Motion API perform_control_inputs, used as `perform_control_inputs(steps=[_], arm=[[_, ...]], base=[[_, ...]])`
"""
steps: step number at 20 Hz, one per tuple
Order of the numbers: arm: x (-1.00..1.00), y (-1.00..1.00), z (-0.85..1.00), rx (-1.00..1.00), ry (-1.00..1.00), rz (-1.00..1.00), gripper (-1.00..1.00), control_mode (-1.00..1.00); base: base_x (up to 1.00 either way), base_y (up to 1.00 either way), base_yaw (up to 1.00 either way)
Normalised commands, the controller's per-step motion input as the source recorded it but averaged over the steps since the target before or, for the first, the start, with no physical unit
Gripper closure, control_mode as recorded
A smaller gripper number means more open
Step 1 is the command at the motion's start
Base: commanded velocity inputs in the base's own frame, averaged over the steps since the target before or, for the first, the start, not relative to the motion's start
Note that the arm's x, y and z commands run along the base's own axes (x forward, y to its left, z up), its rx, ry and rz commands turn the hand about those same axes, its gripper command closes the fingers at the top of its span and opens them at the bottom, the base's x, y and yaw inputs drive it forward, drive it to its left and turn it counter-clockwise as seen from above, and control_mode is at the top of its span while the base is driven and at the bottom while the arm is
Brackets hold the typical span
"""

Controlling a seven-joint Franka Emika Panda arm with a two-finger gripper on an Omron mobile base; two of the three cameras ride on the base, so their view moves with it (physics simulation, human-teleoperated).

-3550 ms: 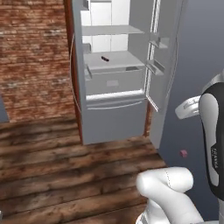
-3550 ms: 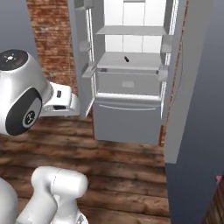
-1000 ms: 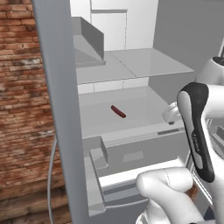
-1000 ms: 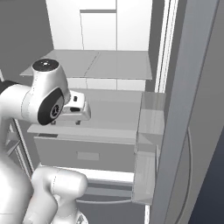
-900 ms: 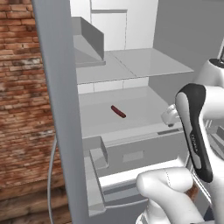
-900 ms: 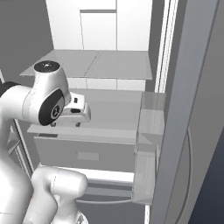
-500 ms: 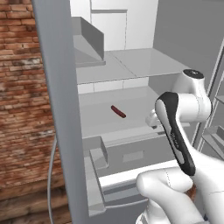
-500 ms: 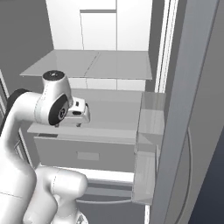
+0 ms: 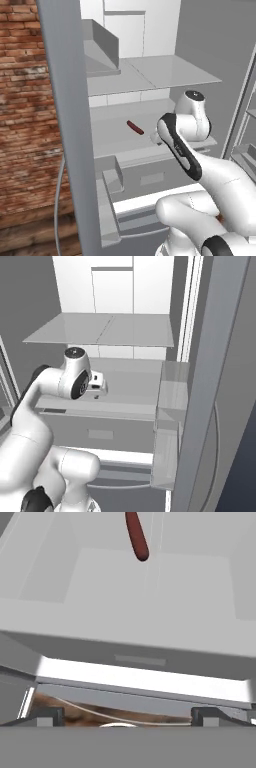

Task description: Retrieve the sausage and cheese from the fridge and place them on the cutting board on the counter.

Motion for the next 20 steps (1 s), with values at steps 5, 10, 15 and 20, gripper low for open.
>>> perform_control_inputs(steps=[5, 10, 15, 20], arm=[[0.8, 0.07, -0.43, 0.0, 0.0, 0.0, -1.0, -1.0], [0.62, 0.11, -0.38, 0.01, 0.0, 0.0, -1.0, -1.0], [0.49, 0.02, -0.19, 0.05, -0.01, 0.0, -1.0, -1.0], [0.53, 0.0, -0.01, 0.08, 0.0, 0.0, -1.0, -1.0]], base=[[0.0, 0.0, 0.0], [0.0, 0.0, 0.0], [0.0, 0.0, 0.0], [0.0, 0.0, 0.0]])
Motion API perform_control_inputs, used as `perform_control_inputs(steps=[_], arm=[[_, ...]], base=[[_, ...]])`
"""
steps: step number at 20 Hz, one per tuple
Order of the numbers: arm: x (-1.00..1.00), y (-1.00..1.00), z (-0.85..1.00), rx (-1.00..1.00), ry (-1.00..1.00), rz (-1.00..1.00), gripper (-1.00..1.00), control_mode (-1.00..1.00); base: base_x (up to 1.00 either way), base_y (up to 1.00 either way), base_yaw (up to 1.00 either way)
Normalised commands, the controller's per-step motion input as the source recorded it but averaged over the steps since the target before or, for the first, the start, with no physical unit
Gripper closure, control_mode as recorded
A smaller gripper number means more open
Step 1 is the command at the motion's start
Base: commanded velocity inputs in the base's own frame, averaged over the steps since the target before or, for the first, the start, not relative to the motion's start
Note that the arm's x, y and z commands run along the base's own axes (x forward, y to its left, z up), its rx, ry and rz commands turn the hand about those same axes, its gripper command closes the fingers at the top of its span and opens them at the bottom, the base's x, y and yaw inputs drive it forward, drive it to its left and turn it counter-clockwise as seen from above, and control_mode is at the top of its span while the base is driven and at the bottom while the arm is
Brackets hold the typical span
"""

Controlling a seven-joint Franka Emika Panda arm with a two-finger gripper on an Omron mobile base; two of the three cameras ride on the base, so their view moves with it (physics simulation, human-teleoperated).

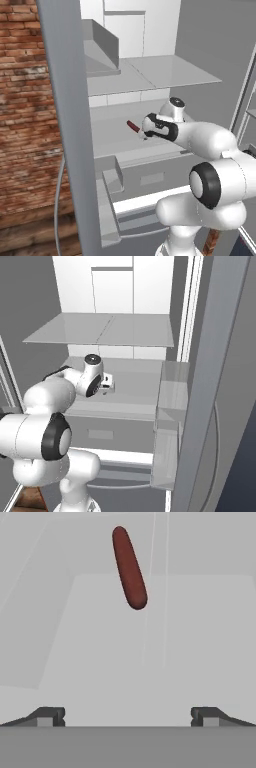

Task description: Retrieve the sausage and cheese from the fridge and place them on the cutting board on the counter.

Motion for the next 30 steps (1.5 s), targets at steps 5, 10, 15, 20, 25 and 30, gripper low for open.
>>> perform_control_inputs(steps=[5, 10, 15, 20, 25, 30], arm=[[0.43, 0.07, -0.16, 0.04, 0.0, 0.0, -1.0, -1.0], [0.39, 0.15, -0.29, 0.0, -0.01, 0.0, -1.0, -1.0], [0.39, 0.12, -0.3, 0.0, -0.02, 0.0, -1.0, -1.0], [0.45, 0.02, -0.14, 0.03, -0.01, 0.0, -1.0, -1.0], [0.57, 0.0, -0.05, 0.03, 0.0, 0.0, -1.0, -1.0], [0.5, 0.03, -0.15, 0.01, 0.0, 0.0, -1.0, -1.0]], base=[[0.0, 0.0, 0.0], [0.0, 0.0, 0.0], [0.0, 0.0, 0.0], [0.0, 0.0, 0.0], [0.0, 0.0, 0.0], [0.0, 0.0, 0.0]])
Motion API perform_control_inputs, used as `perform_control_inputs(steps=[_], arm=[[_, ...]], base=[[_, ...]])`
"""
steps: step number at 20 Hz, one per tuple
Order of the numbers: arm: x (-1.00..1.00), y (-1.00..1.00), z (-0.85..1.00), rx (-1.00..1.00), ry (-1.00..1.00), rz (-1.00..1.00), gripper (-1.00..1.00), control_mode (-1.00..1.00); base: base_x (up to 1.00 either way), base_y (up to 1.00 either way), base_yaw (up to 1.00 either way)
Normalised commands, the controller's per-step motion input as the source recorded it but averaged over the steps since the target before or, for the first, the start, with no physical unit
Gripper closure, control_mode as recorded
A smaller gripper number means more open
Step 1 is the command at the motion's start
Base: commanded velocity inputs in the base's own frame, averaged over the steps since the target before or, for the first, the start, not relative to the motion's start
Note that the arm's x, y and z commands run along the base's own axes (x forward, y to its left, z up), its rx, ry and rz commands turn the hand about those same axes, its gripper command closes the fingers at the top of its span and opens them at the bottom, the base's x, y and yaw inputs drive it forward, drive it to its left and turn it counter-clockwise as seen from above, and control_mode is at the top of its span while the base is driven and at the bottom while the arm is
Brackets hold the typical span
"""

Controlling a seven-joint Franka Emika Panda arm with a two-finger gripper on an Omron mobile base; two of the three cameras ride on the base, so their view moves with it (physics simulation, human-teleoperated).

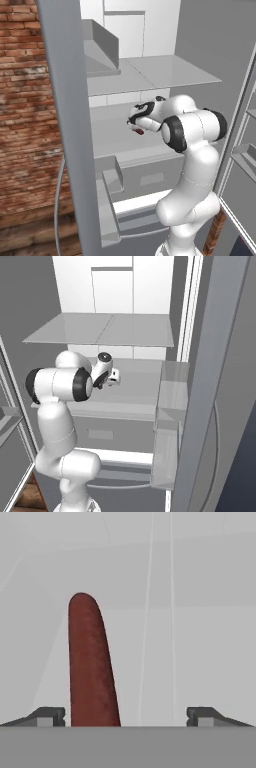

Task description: Retrieve the sausage and cheese from the fridge and place them on the cutting board on the counter.

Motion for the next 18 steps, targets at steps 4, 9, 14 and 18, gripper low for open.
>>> perform_control_inputs(steps=[4, 9, 14, 18], arm=[[0.28, 0.18, -0.38, 0.0, 0.0, 0.0, -1.0, -1.0], [0.01, 0.37, -0.66, -0.02, 0.0, 0.0, 1.0, -1.0], [-0.28, 0.3, -0.69, -0.07, 0.0, 0.0, 1.0, -1.0], [-0.54, 0.28, -0.76, -0.1, 0.04, 0.0, 1.0, -1.0]], base=[[0.0, 0.0, 0.0], [0.0, 0.0, 0.0], [0.0, 0.0, 0.0], [0.0, 0.0, 0.0]])
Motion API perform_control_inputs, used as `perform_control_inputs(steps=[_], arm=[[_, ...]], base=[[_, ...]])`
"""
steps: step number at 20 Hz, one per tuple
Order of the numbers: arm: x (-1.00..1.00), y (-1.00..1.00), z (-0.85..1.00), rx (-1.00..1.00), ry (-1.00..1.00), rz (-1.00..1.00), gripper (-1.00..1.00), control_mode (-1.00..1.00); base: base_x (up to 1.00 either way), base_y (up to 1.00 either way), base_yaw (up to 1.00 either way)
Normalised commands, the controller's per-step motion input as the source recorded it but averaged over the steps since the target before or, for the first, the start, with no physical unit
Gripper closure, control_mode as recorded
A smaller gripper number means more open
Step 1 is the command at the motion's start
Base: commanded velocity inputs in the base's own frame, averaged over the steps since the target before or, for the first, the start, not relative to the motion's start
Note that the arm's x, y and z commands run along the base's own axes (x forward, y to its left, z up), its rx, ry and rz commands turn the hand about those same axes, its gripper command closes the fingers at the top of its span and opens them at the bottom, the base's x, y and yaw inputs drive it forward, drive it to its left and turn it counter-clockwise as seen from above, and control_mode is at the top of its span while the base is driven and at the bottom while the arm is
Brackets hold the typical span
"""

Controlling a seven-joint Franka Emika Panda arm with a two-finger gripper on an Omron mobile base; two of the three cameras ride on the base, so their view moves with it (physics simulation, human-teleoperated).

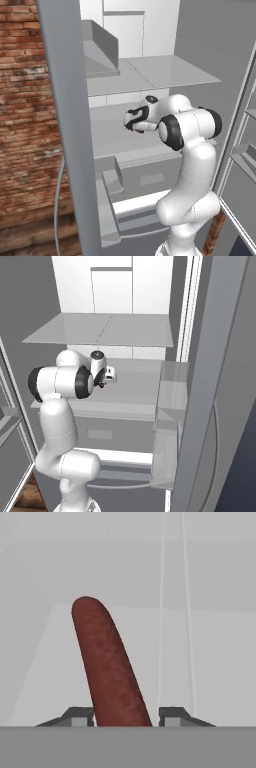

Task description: Retrieve the sausage and cheese from the fridge and place them on the cutting board on the counter.

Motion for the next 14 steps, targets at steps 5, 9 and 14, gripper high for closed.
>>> perform_control_inputs(steps=[5, 9, 14], arm=[[-0.22, 0.1, -0.36, -0.09, -0.03, 0.0, 1.0, -1.0], [-0.72, 0.0, -0.03, -0.02, -0.11, 0.0, 1.0, -1.0], [-1.0, -0.2, 0.05, 0.0, -0.07, -0.03, 1.0, -1.0]], base=[[0.0, 0.0, 0.0], [0.0, 0.0, 0.0], [0.0, 0.0, 0.0]])
